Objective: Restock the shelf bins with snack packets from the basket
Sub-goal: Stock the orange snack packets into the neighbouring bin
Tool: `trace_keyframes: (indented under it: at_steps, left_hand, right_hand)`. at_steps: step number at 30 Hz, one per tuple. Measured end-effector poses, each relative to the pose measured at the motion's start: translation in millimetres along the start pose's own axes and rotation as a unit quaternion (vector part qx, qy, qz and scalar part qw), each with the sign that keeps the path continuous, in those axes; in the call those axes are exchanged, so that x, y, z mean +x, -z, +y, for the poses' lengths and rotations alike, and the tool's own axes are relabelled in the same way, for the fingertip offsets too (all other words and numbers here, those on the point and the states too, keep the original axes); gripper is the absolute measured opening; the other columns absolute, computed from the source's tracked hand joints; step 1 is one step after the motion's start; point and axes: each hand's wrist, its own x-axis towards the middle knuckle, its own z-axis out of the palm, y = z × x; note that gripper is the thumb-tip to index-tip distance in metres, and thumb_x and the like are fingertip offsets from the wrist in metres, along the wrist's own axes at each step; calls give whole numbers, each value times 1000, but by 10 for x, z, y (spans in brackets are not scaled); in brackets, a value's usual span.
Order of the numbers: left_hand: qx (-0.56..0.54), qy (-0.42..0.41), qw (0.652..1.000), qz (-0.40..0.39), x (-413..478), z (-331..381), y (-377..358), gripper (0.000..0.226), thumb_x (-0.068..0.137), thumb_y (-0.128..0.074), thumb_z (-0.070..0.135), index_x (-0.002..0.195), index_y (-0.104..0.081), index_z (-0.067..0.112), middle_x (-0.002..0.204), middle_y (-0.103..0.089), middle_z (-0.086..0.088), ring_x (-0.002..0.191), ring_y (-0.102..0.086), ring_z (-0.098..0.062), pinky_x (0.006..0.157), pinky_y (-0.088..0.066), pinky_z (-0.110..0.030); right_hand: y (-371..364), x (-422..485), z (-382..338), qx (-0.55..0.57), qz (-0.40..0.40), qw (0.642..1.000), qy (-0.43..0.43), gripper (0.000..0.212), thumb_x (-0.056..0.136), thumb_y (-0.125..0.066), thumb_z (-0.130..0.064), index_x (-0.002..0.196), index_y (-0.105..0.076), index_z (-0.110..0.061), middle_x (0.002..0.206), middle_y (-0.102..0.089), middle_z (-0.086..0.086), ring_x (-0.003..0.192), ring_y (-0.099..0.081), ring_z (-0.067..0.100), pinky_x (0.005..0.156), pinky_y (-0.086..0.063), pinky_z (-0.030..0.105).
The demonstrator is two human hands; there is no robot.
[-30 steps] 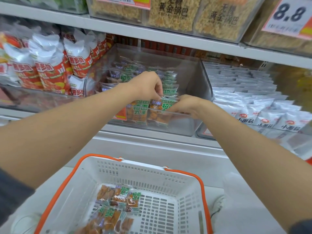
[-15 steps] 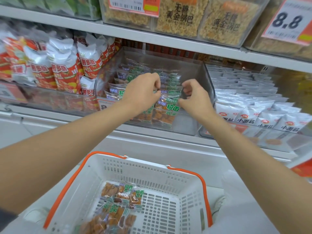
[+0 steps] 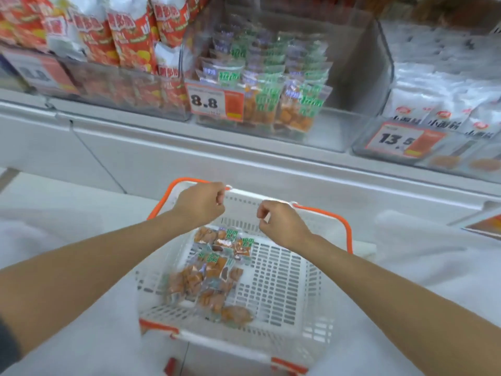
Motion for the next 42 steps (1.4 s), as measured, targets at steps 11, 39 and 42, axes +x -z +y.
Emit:
trace_keyframes:
  at_steps: [11, 39, 42]
  left_hand:
    - [84, 107, 932, -336, -256, -936, -1512, 81, 92, -57, 13, 155, -7, 25, 160, -10, -10, 102, -56, -18, 63, -47, -20]
    - [1, 151, 960, -238, -360, -848, -1852, 24, 80, -64, -3, 74, -58, 20, 102, -64, 0, 83, -58, -13, 64, -44, -21]
    - [-49, 156, 965, -207, -261, -734, -1597, 26, 76, -60, -13, 76, -61, 14, 120, -61, -5, 104, -62, -18, 74, -48, -22]
  right_hand:
    - [-1008, -298, 524, -43, -211, 968, -129, 16, 87, -54, -4, 87, -54, -20, 96, -61, 1, 88, -60, 23, 76, -49, 34]
    - [-1000, -385, 656, -18, -186, 967, -175, 13, 88, -56, -7, 88, -61, -19, 99, -65, 0, 90, -63, 20, 80, -53, 35]
    - [-909, -329, 626, 6, -160, 971, -178, 14, 88, -54, -5, 85, -63, -16, 96, -67, 2, 88, -64, 21, 81, -54, 37]
